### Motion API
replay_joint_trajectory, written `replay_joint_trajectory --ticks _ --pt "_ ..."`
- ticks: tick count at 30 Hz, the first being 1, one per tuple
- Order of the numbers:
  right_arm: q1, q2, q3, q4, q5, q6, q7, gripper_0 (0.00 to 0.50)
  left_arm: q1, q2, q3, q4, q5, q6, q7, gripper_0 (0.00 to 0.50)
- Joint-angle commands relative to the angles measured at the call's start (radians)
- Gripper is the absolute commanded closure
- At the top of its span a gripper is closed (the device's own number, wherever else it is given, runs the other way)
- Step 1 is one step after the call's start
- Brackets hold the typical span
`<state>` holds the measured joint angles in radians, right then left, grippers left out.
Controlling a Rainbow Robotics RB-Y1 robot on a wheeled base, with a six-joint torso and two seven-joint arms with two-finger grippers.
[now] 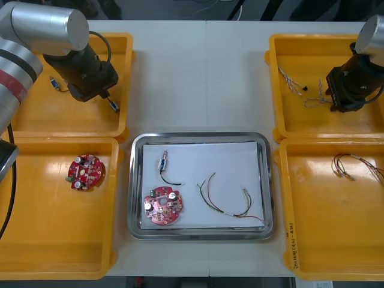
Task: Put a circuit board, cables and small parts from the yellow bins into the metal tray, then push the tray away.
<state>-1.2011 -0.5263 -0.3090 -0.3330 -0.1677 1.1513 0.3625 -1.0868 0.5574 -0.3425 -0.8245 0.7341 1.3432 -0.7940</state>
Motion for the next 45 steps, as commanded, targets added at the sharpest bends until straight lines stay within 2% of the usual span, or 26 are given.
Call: replay_joint_trajectory --ticks 1,2,5,8,14,15,18,25,33,39,43,44,45 --pt "0.017 0.006 0.025 -0.011 -0.015 -0.010 -0.034 0.302 -0.058 0.015 -0.013 -0.015 0.021 0.045 -0.094 0.500" --pt "0.017 0.006 0.025 -0.011 -0.015 -0.012 -0.034 0.326 -0.055 0.016 -0.013 -0.018 0.022 0.051 -0.096 0.500" --pt "0.017 0.009 0.027 -0.011 -0.019 -0.012 -0.031 0.464 -0.042 0.030 -0.013 -0.041 0.030 0.074 -0.106 0.500" --pt "0.017 0.009 0.028 -0.014 -0.021 -0.012 -0.028 0.500 -0.025 0.044 -0.013 -0.065 0.038 0.077 -0.113 0.500" --pt "0.017 0.009 0.028 -0.066 -0.018 0.031 -0.008 0.500 -0.008 0.067 -0.013 -0.084 0.053 0.077 -0.126 0.500" --pt "0.020 0.009 0.028 -0.120 -0.013 0.091 0.004 0.500 -0.008 0.073 -0.015 -0.084 0.057 0.082 -0.134 0.500" --pt "0.023 0.008 0.030 -0.204 -0.007 0.179 0.022 0.500 -0.008 0.081 -0.013 -0.084 0.062 0.093 -0.143 0.500" --pt "0.060 -0.015 0.007 -0.425 -0.009 0.429 0.180 0.500 0.008 0.113 -0.013 -0.085 0.073 0.099 -0.169 0.500" --pt "0.117 -0.035 -0.012 -0.644 -0.019 0.642 0.380 0.500 0.028 0.138 -0.013 -0.090 0.080 0.097 -0.192 0.500" --pt "0.161 -0.035 -0.010 -0.828 -0.036 0.769 0.510 0.500 0.031 0.145 -0.013 -0.090 0.076 0.097 -0.195 0.500" --pt "0.193 -0.035 -0.010 -0.980 -0.062 0.769 0.596 0.500 0.031 0.145 -0.013 -0.090 0.071 0.097 -0.191 0.500" --pt "0.206 -0.035 -0.013 -1.026 -0.085 0.769 0.621 0.500 0.031 0.145 -0.013 -0.090 0.071 0.096 -0.189 0.491" --pt "0.219 -0.035 -0.018 -1.074 -0.110 0.769 0.641 0.500 0.031 0.145 -0.013 -0.090 0.070 0.096 -0.188 0.374"
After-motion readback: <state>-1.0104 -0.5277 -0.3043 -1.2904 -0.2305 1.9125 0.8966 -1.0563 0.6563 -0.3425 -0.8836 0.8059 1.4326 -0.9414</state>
